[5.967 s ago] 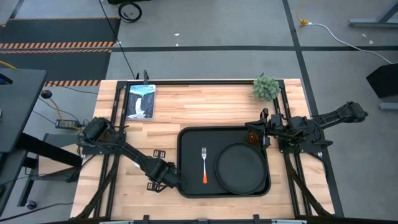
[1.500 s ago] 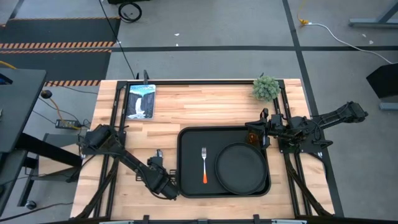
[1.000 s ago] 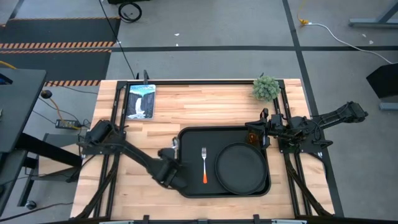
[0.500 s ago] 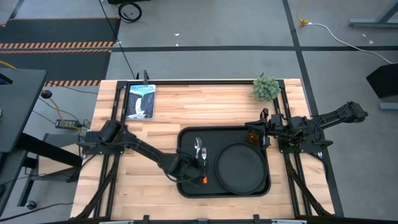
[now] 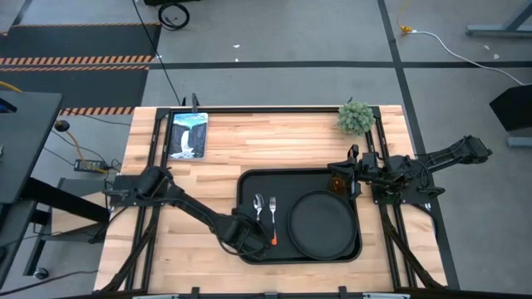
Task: Pick and place plate/cup/fork/spoon on tray
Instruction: Put the yellow spoon to the left of the orange fork on the black serving tray
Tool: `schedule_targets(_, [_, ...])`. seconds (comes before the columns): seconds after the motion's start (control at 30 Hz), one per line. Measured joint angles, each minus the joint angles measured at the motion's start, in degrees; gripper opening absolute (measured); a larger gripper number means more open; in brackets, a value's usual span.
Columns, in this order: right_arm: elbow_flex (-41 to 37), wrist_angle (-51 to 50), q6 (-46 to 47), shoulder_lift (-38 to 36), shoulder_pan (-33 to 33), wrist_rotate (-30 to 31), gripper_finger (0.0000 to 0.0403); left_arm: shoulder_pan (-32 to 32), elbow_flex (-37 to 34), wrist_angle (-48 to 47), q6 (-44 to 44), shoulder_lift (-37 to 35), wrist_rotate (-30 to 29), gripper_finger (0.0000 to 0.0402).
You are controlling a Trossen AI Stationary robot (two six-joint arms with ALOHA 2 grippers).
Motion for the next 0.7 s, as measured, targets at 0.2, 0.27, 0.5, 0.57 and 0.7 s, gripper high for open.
schedule_targets(0.2, [0.0, 0.1, 0.0, 0.0, 0.0, 0.0, 0.0027, 0.2, 0.1, -1.2, -1.0, 0.5, -0.2, 0.0074])
schedule_targets(0.27, [0.0, 0.0, 0.0, 0.0, 0.0, 0.0, 0.0027, 0.3, 0.0, -1.9, -1.0, 0.7, 0.0, 0.0085])
schedule_targets(0.5, [0.0, 0.1, 0.0, 0.0, 0.0, 0.0, 0.0027, 0.3, 0.0, -3.5, -0.7, 0.6, -1.0, 0.0131])
schedule_targets(0.57, [0.0, 0.1, 0.0, 0.0, 0.0, 0.0, 0.0027, 0.3, 0.0, -3.9, 0.4, 0.6, -1.0, 0.0141])
schedule_targets(0.7, [0.0, 0.1, 0.0, 0.0, 0.0, 0.0, 0.0027, 0.2, 0.0, -4.0, 3.8, 0.6, -0.9, 0.0152])
